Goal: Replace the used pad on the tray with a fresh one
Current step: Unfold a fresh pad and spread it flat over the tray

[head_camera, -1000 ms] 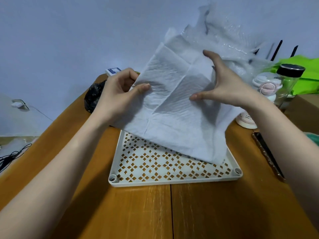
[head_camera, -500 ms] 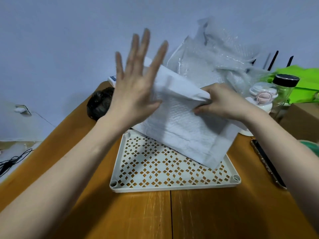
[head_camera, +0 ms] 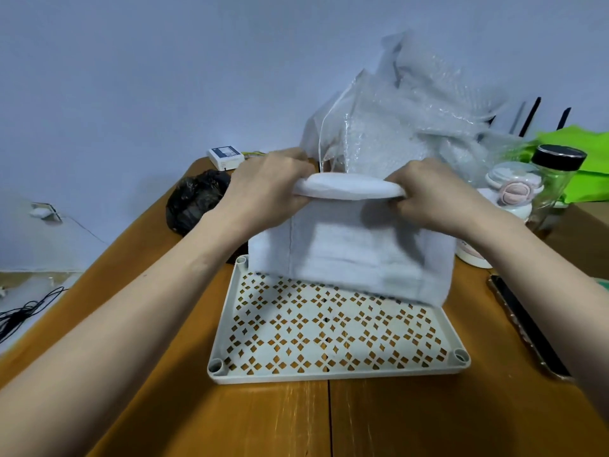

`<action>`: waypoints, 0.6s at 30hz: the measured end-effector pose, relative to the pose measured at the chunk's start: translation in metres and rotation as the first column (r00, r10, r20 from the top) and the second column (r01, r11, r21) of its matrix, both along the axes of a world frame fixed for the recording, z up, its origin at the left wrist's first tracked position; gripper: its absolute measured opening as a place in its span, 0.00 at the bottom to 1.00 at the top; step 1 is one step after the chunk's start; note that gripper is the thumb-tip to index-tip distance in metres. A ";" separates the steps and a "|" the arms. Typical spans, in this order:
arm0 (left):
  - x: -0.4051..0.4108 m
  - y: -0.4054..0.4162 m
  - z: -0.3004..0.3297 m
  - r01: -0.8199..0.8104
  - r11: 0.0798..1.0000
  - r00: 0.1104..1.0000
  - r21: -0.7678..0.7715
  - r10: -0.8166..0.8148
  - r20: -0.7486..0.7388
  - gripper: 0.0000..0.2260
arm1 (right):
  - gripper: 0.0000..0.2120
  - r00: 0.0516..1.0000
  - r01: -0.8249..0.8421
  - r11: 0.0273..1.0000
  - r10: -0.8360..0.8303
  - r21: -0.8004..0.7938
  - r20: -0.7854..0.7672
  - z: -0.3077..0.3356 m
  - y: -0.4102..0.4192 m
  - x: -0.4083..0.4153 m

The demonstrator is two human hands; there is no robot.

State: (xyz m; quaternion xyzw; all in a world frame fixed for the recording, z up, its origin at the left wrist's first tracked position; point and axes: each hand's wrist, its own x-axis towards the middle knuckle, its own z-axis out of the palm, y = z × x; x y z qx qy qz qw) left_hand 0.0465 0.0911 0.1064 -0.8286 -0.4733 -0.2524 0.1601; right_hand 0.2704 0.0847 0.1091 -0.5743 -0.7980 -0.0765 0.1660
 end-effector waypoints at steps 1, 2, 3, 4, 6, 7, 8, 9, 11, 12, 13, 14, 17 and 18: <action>0.001 0.001 0.004 -0.023 0.999 0.999 0.025 0.022 0.031 0.04 | 0.12 1.000 0.015 0.997 -0.012 0.081 -0.028 0.002 0.002 -0.002; 0.002 0.002 0.009 -0.062 0.997 0.997 0.045 0.060 0.053 0.03 | 0.10 0.998 0.030 0.987 -0.020 0.161 -0.066 0.005 0.001 -0.004; 0.003 0.002 0.014 -0.097 0.992 0.993 0.079 0.091 0.077 0.03 | 0.09 0.994 0.039 0.971 -0.013 0.234 -0.112 0.008 -0.002 -0.007; 0.003 0.000 0.018 -0.120 0.985 0.988 0.122 0.107 0.109 0.05 | 0.12 0.987 0.042 0.953 0.006 0.301 -0.158 0.011 -0.005 -0.008; 0.001 -0.008 0.019 -0.106 0.966 0.981 0.236 0.063 0.183 0.07 | 0.19 0.970 0.027 0.913 0.073 0.406 -0.230 0.016 -0.015 -0.013; -0.002 -0.015 0.016 -0.090 0.954 0.977 0.287 0.029 0.210 0.07 | 0.22 0.958 -0.005 0.901 0.128 0.433 -0.257 0.015 -0.021 -0.016; -0.005 -0.023 0.011 -0.082 0.947 0.976 0.310 0.013 0.219 0.08 | 0.24 0.948 -0.044 0.897 0.176 0.439 -0.265 0.012 -0.028 -0.018; -0.009 -0.032 0.003 -0.079 0.954 0.979 0.289 0.019 0.205 0.08 | 0.27 0.946 -0.081 0.908 0.200 0.410 -0.254 0.005 -0.035 -0.019; -0.015 -0.051 -0.025 -0.078 0.989 0.989 0.122 0.061 0.135 0.09 | 0.30 0.964 -0.128 0.958 0.182 0.257 -0.195 -0.023 -0.053 -0.019; -0.018 -0.060 -0.043 -0.070 0.998 0.994 0.007 0.069 0.085 0.10 | 0.31 0.974 -0.146 0.977 0.170 0.158 -0.151 -0.041 -0.062 -0.018; -0.020 -0.069 -0.062 -0.060 0.993 0.998 -0.102 0.062 0.023 0.11 | 0.32 0.980 -0.163 0.985 0.168 0.054 -0.106 -0.059 -0.070 -0.018; -0.021 -0.075 -0.080 -0.059 0.979 0.997 -0.196 0.050 -0.051 0.12 | 0.33 0.983 -0.176 0.983 0.173 -0.051 -0.060 -0.076 -0.077 -0.017; -0.020 -0.090 -0.119 -0.109 0.919 0.976 -0.379 0.026 -0.218 0.14 | 0.32 0.975 -0.149 0.928 0.196 -0.342 0.107 -0.114 -0.089 -0.016; -0.020 -0.091 -0.126 -0.118 0.904 0.974 -0.411 0.025 -0.225 0.15 | 0.31 0.971 -0.128 0.917 0.193 -0.379 0.140 -0.119 -0.091 -0.017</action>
